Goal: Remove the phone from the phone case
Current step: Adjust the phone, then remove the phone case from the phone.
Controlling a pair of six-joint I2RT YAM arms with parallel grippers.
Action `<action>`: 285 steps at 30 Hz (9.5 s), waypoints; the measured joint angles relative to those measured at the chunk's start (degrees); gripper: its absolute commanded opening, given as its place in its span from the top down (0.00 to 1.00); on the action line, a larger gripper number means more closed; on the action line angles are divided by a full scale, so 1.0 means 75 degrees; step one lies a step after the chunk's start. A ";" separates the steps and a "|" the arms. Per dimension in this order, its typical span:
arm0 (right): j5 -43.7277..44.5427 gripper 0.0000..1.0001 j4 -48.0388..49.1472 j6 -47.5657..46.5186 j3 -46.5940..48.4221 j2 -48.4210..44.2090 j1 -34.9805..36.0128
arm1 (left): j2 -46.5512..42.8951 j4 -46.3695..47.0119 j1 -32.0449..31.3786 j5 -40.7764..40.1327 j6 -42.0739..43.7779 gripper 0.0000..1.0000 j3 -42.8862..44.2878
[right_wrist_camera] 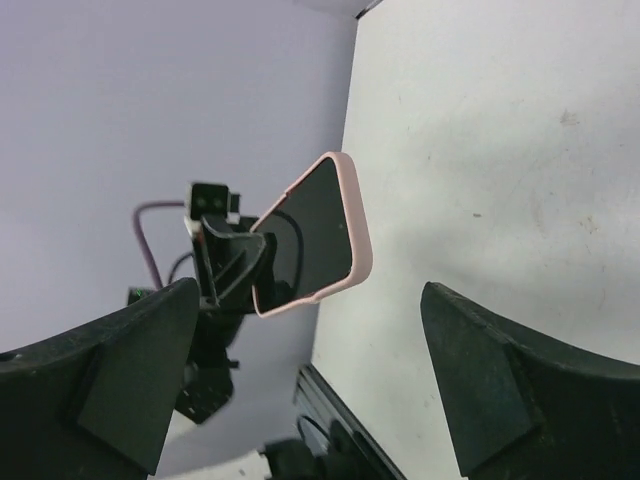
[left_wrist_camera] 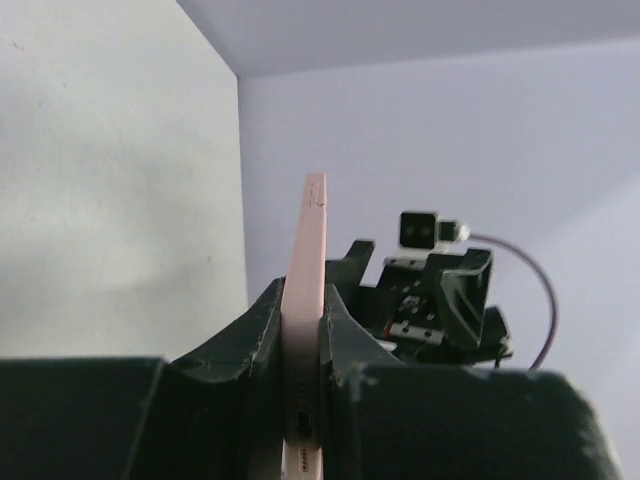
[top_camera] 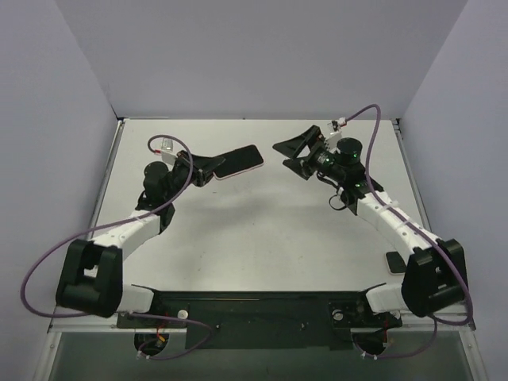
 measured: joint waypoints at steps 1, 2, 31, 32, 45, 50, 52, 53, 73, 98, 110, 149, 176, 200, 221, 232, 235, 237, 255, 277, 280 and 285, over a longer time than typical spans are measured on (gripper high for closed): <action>0.0152 0.16 0.0181 0.0326 0.0082 0.0321 -0.0003 | 0.0446 0.0309 -0.0015 -0.0172 -0.0388 1.00 0.0085; 0.0338 0.17 0.0297 0.0708 0.0239 0.0688 -0.0003 | 0.0898 0.0609 -0.0029 -0.0347 -0.0766 1.00 0.0210; 0.1833 1.00 0.1670 0.2597 0.1297 0.2352 -0.0425 | 0.3340 0.1306 -0.2422 -0.3357 -0.2090 0.28 0.2806; 0.1740 1.00 0.1626 0.2553 0.1215 0.2276 -0.0504 | 0.3281 0.1125 -0.2451 -0.3226 -0.1784 0.22 0.2818; -0.1049 1.00 0.4972 0.5091 0.1416 0.3824 -0.2474 | 0.1603 -0.1361 -0.2390 -0.1422 0.1186 0.40 0.2821; -0.1699 1.00 0.5246 0.5648 0.1300 0.4030 -0.2515 | 0.2719 -0.0105 -0.2232 0.0236 0.0685 0.32 0.3252; -0.1886 1.00 0.5418 0.5671 0.1241 0.4001 -0.2515 | 0.2987 0.0373 -0.2250 0.0580 0.0329 0.31 0.3252; -0.1955 1.00 0.5467 0.5683 0.1215 0.3987 -0.2512 | 0.3069 0.0539 -0.2259 0.0673 0.0187 0.34 0.3252; -0.1941 1.00 0.5686 0.4240 0.0516 0.3002 -0.2401 | 0.3378 0.1291 -0.2311 0.0216 -0.1495 0.39 0.3582; -0.2189 1.00 0.4645 0.3783 0.0513 0.2084 -0.2142 | 0.3115 0.1282 -0.2256 0.0157 -0.1393 0.90 0.3526; -0.1754 1.00 0.2442 0.2576 0.0740 0.0874 -0.2040 | 0.2906 0.1250 -0.2256 0.0653 -0.1670 0.74 0.3552; -0.3080 1.00 0.1938 0.2602 0.1778 0.1341 -0.2154 | 0.2728 0.0819 -0.2157 0.2696 -0.1172 0.65 0.4092; -0.3095 1.00 -0.0236 0.1457 0.2608 0.1259 -0.1784 | 0.3209 0.1151 -0.2279 0.4596 0.0752 1.00 0.4704; -0.1947 1.00 0.2553 0.4357 0.1547 0.0664 -0.1332 | 0.2917 0.0743 -0.2480 0.4491 0.2970 0.99 0.5112; -0.2127 1.00 0.1915 0.2261 0.1568 0.0458 -0.1550 | 0.1772 0.1259 -0.2521 0.3491 0.0740 0.30 0.3733; -0.2209 1.00 0.1900 0.2069 0.1658 0.0539 -0.1454 | 0.2326 0.0641 -0.2719 0.3378 0.0475 0.42 0.3990; -0.2212 1.00 0.1798 0.1979 0.1679 0.0554 -0.1448 | 0.2326 0.0600 -0.2774 0.3360 0.0568 0.51 0.4077; -0.2212 1.00 0.1778 0.1964 0.1682 0.0574 -0.1448 | 0.2326 0.0557 -0.2812 0.3360 0.0597 0.56 0.4127; -0.2104 1.00 0.0510 0.1003 0.2101 0.0408 -0.1349 | 0.2611 0.0673 -0.2911 0.3544 0.0510 1.00 0.4182; -0.1900 1.00 0.1620 0.2177 0.1265 -0.0294 -0.0825 | 0.2975 0.0210 -0.2836 0.6155 0.3829 1.00 0.5164; -0.1877 1.00 0.2031 0.2620 0.1134 -0.0291 -0.0793 | 0.2975 0.0146 -0.2838 0.6353 0.4124 1.00 0.5278; -0.1851 1.00 0.2206 0.2935 0.1131 -0.0291 -0.0729 | 0.2978 0.0166 -0.2856 0.6624 0.4406 1.00 0.5467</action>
